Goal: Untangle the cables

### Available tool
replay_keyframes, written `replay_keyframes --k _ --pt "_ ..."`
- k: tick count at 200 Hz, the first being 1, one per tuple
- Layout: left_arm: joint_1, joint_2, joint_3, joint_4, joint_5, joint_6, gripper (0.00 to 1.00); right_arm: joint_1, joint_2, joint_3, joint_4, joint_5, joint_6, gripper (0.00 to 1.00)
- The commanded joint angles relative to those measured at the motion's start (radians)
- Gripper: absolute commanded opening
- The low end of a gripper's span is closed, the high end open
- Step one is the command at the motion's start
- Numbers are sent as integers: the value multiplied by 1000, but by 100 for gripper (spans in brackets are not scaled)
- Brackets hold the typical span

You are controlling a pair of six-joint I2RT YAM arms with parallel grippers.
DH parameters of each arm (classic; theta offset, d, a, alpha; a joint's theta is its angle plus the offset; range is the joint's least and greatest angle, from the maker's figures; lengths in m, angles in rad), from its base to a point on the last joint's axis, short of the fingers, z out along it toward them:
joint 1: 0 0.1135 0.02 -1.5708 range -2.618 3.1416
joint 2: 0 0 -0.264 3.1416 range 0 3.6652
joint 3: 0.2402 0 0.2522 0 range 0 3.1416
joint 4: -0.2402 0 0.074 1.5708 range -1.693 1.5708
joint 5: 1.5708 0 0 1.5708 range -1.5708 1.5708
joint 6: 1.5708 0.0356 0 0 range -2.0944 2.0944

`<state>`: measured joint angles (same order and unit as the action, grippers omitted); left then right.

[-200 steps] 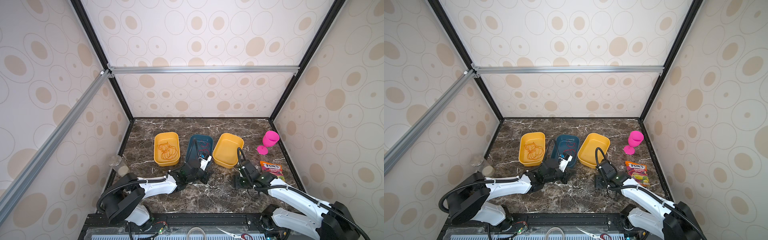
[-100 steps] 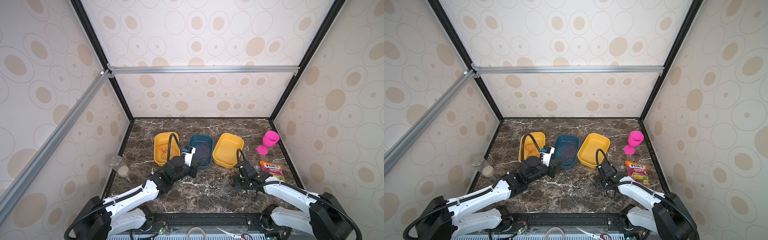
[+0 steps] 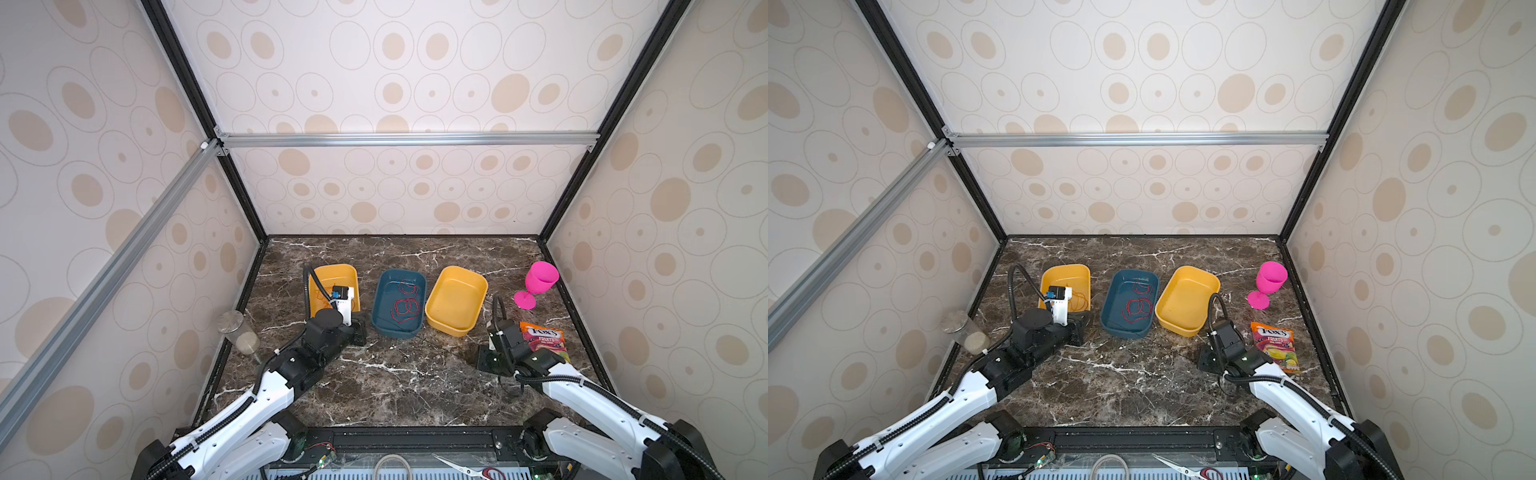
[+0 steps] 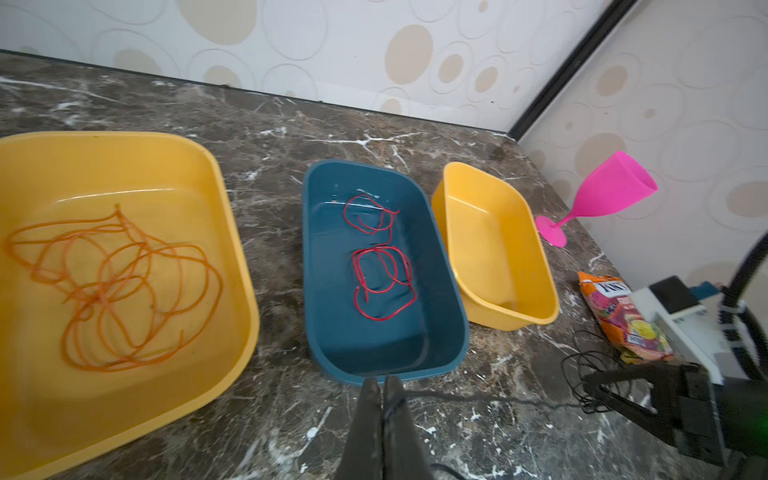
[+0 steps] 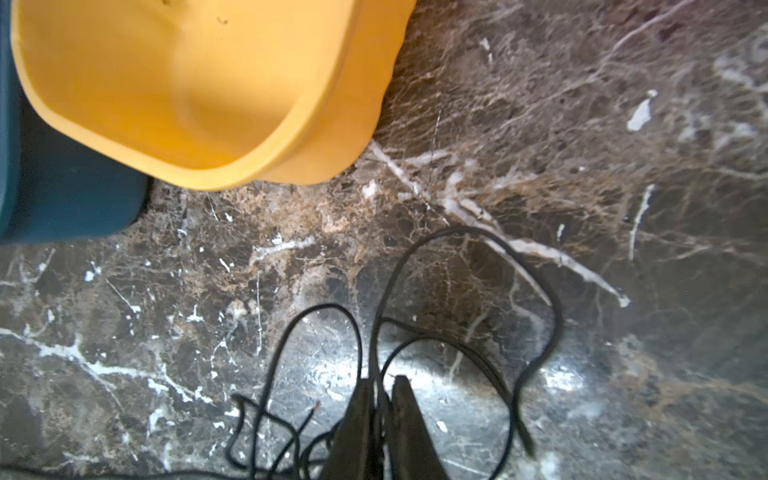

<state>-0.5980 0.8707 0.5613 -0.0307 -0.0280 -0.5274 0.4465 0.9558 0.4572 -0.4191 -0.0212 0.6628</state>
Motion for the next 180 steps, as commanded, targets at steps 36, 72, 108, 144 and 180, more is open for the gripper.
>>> replay_keyframes --k 36,72,108,144,180 --pt "45 -30 54 -63 -14 5 0 -36 -2 -18 -38 -60 -28 29" --pt "45 -19 67 -53 57 30 0 -36 43 -4 -23 -117 -53 36" --pt "45 -21 60 -32 93 32 0 1 97 40 32 -271 -121 54" --pt "46 -39 68 -33 111 38 0 97 125 54 163 -239 -81 64" --pt "44 -58 99 -50 120 50 0 169 274 116 299 -245 -89 68"
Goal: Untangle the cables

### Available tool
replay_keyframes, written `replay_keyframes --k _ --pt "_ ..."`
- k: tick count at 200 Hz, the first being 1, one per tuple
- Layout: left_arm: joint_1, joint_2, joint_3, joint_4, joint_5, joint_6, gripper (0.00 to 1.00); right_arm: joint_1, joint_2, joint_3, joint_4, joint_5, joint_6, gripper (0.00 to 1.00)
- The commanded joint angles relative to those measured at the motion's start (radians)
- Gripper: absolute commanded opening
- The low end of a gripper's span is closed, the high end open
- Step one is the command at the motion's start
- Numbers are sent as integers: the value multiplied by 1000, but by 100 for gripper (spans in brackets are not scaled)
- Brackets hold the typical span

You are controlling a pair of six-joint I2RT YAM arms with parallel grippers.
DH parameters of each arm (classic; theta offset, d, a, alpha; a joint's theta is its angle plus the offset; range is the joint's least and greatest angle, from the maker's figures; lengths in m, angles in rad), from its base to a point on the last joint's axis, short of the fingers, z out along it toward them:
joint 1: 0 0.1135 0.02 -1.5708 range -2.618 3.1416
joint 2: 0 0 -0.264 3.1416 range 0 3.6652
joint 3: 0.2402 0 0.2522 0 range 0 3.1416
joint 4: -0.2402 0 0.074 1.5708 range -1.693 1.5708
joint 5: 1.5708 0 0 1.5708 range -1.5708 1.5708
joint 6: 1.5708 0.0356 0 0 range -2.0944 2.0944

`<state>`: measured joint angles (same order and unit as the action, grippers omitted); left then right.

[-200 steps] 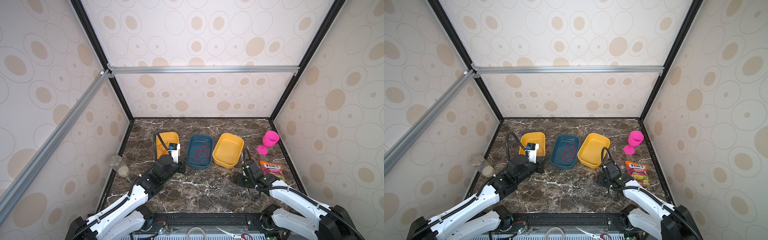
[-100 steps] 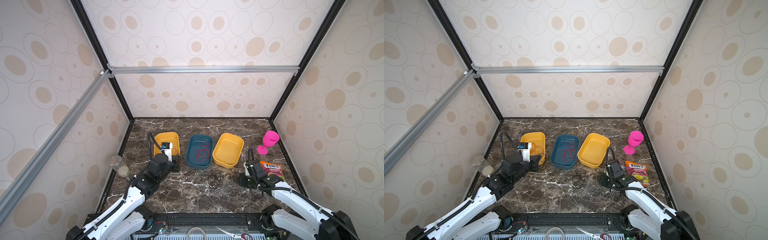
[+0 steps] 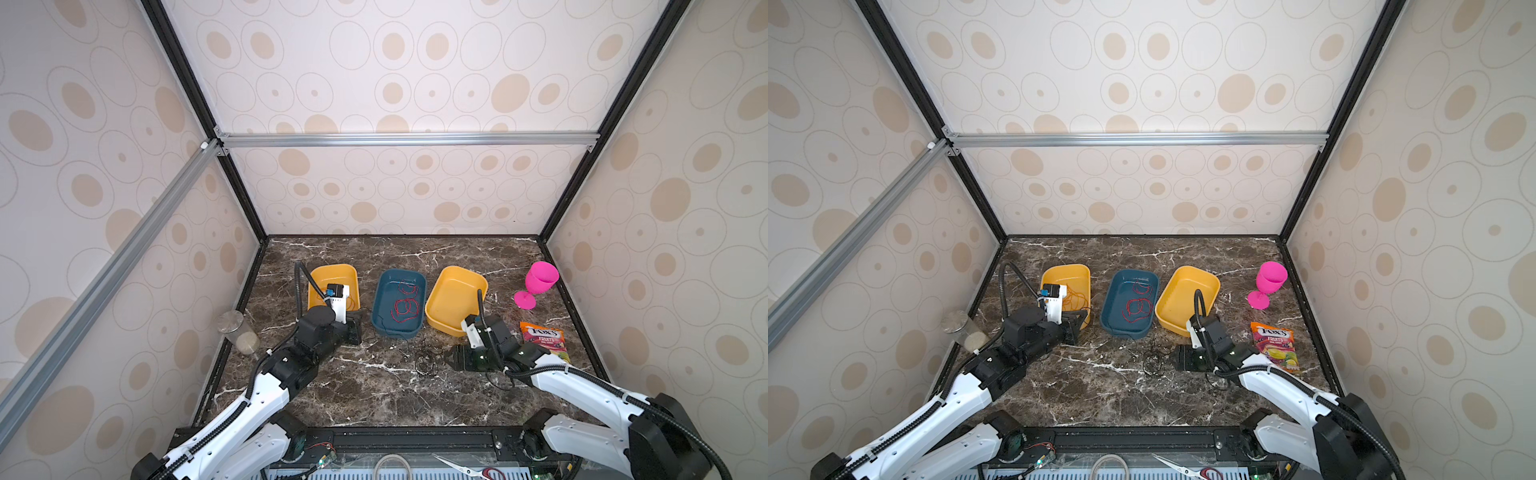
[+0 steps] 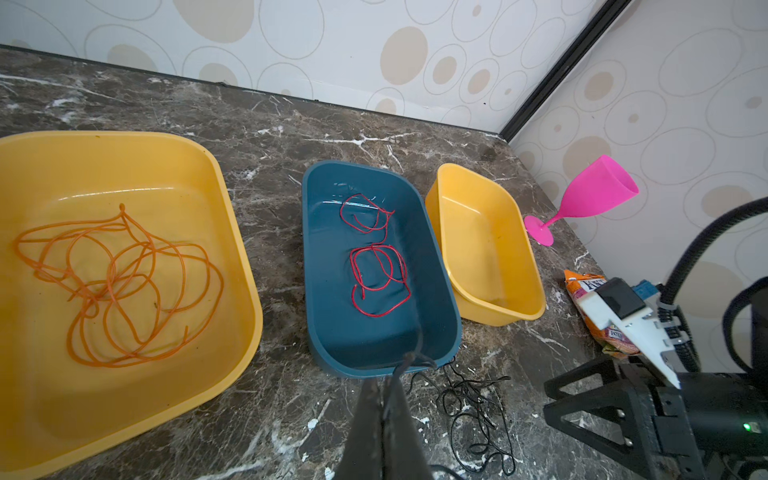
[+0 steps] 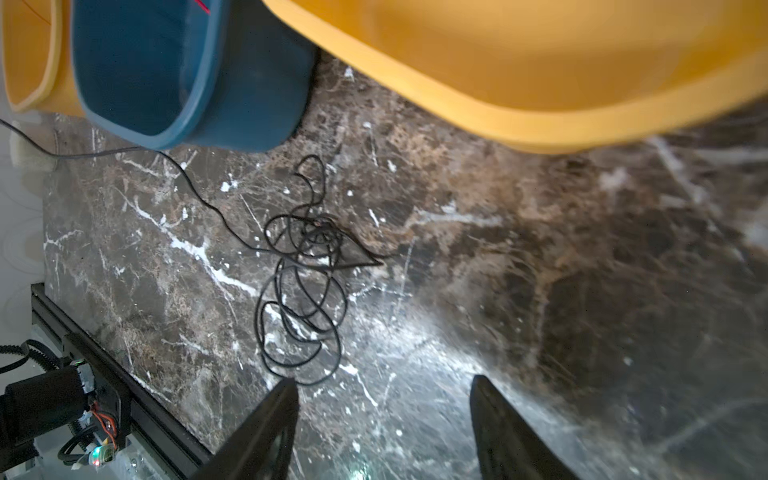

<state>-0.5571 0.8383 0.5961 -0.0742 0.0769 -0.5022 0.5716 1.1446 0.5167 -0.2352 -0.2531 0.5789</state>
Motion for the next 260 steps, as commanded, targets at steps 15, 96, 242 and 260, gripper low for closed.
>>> replay_keyframes --k 15,96,242,260 --pt "4 -30 77 -11 16 24 0 87 163 98 147 10 -14 68" --pt "6 -71 152 -60 -50 42 0 164 347 181 73 133 -22 16" --pt "119 -132 217 -281 -372 32 0 7 1 57 -290 389 3 0" --pt "145 -136 214 -294 -373 34 0 -40 -44 36 -322 393 5 0"
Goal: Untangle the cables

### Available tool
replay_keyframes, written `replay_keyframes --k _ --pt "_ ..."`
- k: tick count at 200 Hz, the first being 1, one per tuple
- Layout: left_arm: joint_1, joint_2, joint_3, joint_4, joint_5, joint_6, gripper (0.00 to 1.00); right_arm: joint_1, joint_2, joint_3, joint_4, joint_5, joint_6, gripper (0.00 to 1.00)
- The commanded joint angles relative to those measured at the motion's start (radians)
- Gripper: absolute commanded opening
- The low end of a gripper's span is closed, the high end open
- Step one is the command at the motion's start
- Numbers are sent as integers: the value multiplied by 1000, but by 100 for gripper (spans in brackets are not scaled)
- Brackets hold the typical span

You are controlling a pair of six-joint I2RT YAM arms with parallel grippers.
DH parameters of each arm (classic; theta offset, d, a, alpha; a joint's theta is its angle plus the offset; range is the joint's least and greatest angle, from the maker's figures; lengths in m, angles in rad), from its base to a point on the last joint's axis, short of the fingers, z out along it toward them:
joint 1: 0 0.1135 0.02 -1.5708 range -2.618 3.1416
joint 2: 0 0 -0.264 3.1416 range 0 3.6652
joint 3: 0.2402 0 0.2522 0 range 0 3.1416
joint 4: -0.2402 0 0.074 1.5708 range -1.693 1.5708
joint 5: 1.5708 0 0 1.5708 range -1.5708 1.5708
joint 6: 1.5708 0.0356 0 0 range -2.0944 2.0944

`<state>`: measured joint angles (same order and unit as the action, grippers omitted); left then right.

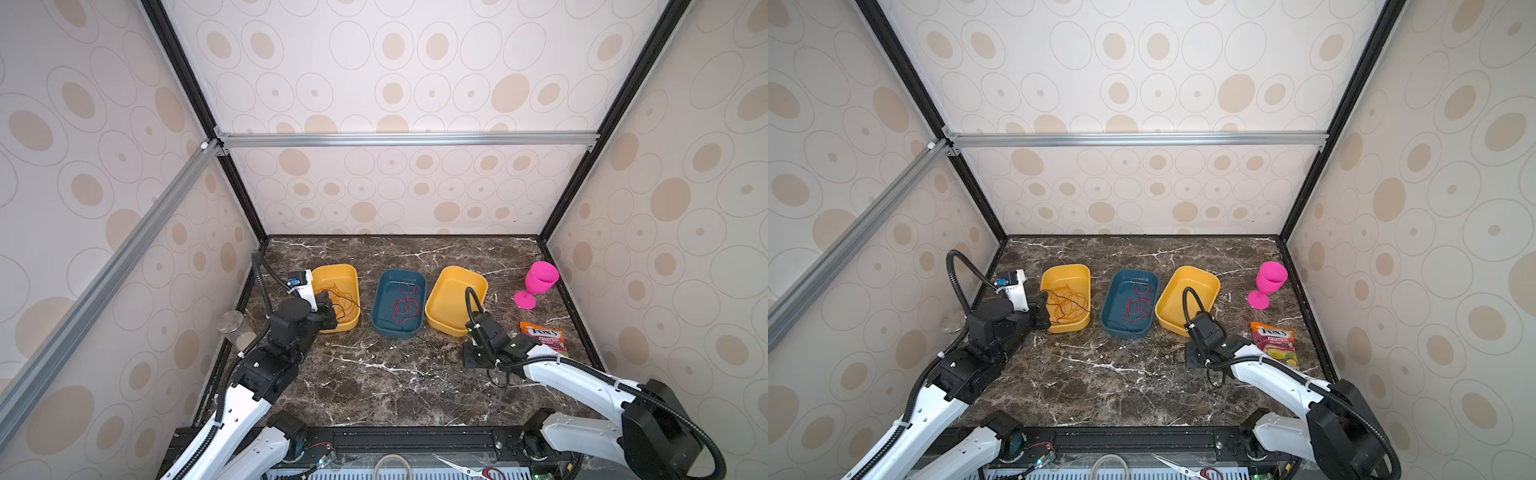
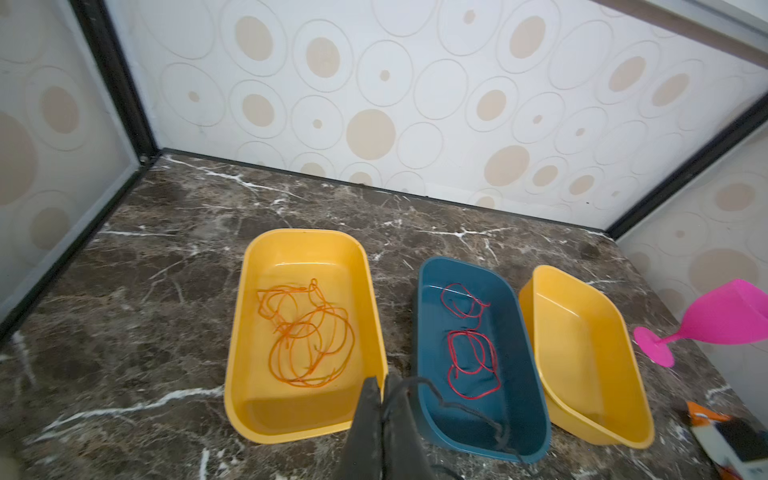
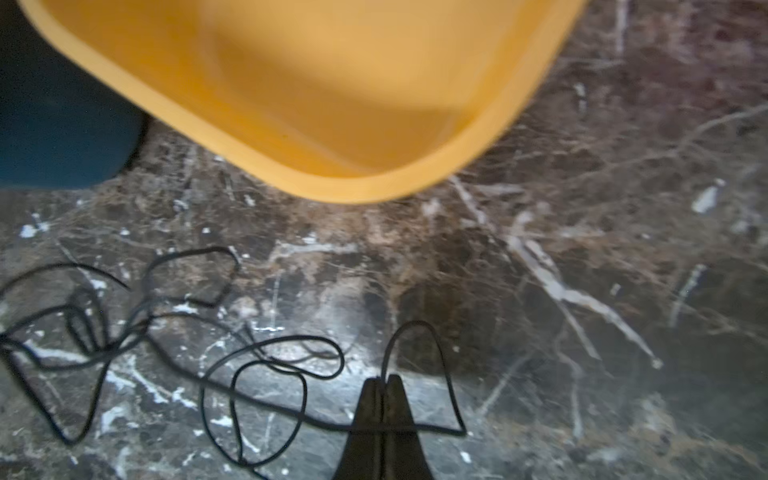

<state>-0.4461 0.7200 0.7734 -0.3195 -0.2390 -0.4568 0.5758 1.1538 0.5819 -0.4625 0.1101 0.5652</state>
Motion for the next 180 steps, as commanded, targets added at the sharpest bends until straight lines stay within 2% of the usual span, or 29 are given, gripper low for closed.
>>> replay_keyframes --k 1,43,68,89,117,126,156,180 --pt "35 -18 37 -49 -56 -11 0 -46 -56 -29 -96 30 18 0" --pt "81 -27 45 -86 -84 -7 0 -157 -160 -80 -144 17 14 0" --pt "98 -31 51 -91 -73 11 0 -162 -195 -91 -119 -30 8 0" --pt "100 -23 42 -59 32 30 0 -163 -180 -89 -89 -137 -27 0" --pt "99 6 -9 37 342 41 0 -153 -154 -96 -8 -315 -59 0" --pt "98 18 -24 46 393 25 0 -138 -149 -91 3 -331 -59 0" --pt "86 23 -83 39 429 2 0 -81 -105 -55 7 -331 -70 2" --pt "82 23 -136 13 406 -55 0 -52 -64 -34 7 -305 -68 4"
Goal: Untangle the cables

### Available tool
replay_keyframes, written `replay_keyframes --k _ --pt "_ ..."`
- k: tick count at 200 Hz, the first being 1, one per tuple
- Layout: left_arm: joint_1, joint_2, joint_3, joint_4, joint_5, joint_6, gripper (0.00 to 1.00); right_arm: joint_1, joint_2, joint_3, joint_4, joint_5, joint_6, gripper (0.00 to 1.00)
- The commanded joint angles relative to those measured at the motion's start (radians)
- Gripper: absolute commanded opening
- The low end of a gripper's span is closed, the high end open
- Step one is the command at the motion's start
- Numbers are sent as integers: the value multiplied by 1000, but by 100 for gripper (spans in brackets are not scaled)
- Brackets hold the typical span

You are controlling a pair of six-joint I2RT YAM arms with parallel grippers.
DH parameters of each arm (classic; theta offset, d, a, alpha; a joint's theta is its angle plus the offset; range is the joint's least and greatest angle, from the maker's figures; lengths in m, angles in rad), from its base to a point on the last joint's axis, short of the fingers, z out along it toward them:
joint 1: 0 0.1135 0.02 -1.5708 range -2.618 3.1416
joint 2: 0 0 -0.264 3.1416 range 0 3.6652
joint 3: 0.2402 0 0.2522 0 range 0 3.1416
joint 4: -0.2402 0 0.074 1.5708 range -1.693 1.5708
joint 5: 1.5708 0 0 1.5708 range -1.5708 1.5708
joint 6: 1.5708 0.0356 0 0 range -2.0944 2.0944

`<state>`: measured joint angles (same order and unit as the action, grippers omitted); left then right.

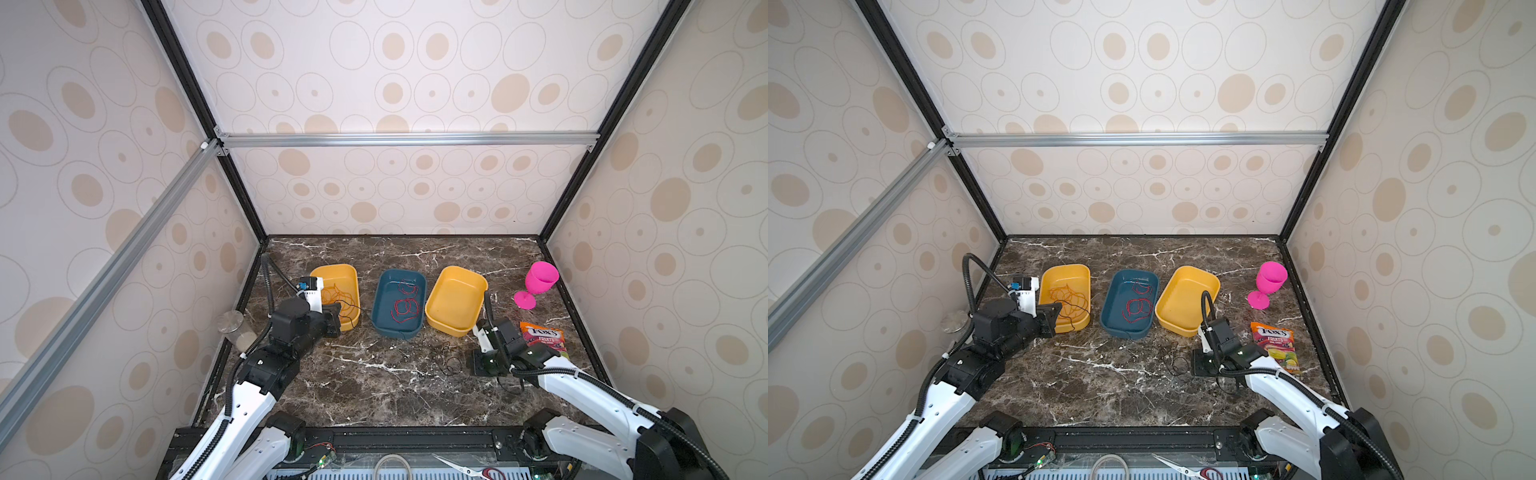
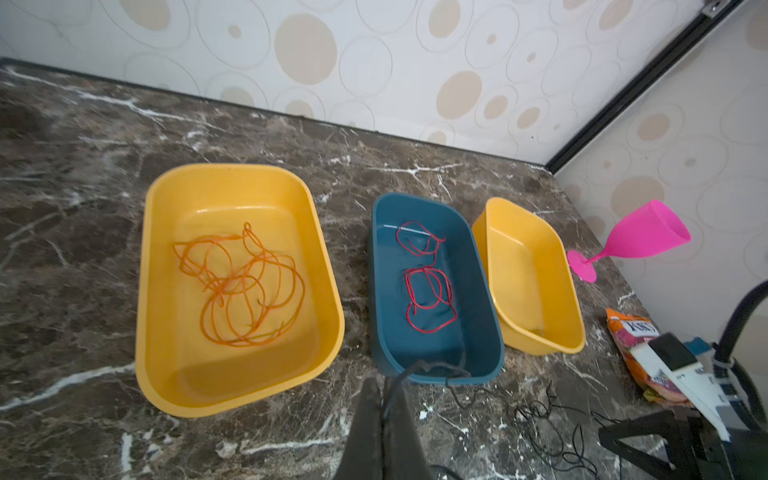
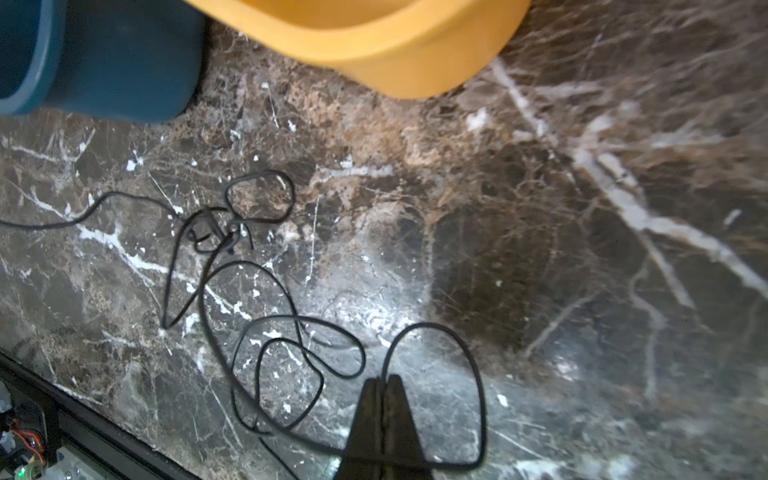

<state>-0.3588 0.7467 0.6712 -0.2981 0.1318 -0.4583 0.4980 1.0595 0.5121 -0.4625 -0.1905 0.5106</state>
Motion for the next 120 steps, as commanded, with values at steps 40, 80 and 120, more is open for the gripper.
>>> replay_keyframes --k 40,80,120 --pt "-24 7 -156 -9 -31 -184 0 60 68 52 15 24 -10 7" --pt "-69 45 -253 27 -106 -275 4 98 89 67 64 36 16 9" --pt "-76 83 -186 -32 -176 -237 33 134 123 100 44 89 1 15"
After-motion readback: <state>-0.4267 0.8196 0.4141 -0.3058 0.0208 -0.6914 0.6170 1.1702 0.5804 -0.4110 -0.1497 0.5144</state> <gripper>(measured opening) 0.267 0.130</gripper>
